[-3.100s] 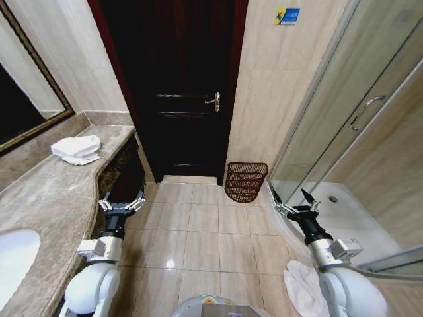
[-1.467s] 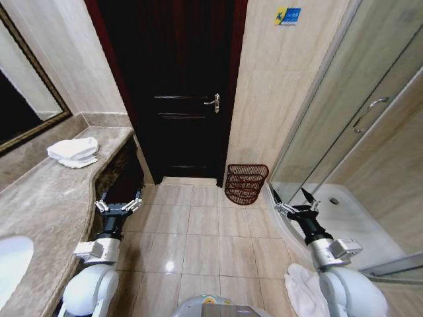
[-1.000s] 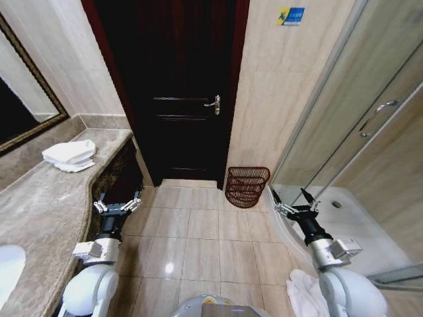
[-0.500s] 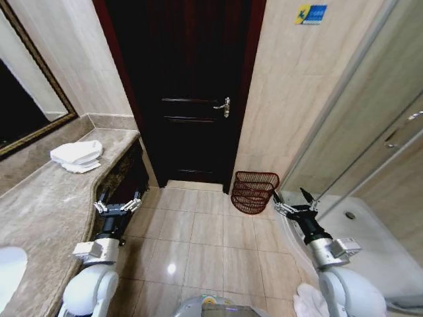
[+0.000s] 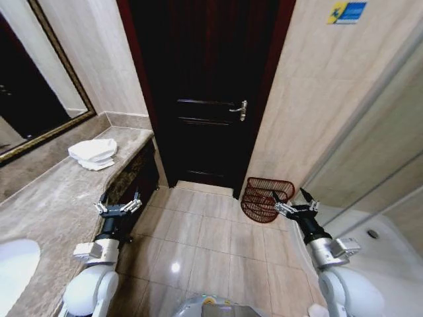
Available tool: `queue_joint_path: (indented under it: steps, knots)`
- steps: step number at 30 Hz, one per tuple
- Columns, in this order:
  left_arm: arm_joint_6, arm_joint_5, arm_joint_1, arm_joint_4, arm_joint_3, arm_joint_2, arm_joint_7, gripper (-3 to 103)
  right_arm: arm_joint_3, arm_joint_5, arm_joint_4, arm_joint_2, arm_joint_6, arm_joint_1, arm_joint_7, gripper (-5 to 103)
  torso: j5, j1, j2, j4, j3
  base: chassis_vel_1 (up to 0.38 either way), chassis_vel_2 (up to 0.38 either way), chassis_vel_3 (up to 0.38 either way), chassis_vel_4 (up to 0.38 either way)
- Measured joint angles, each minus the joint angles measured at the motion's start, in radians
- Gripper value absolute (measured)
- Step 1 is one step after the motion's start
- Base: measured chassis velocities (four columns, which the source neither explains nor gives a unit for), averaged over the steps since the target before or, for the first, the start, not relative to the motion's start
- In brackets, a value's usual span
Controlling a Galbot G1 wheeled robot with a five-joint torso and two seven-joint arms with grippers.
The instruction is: Discard the used towel into the hamper.
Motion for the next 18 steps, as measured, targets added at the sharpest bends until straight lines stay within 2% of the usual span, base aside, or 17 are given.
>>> queue_joint_path:
  steps: [18]
  knots:
    - [0.0, -0.002, 0.003, -0.001, -0.003, 0.0, 0.001, 100, -0.006, -0.001, 0.001, -0.003, -0.008, 0.012, 0.0, 100, 0.0, 0.0, 0.0, -0.0001, 0.0, -0.021, 0.106, 0.111, -0.021]
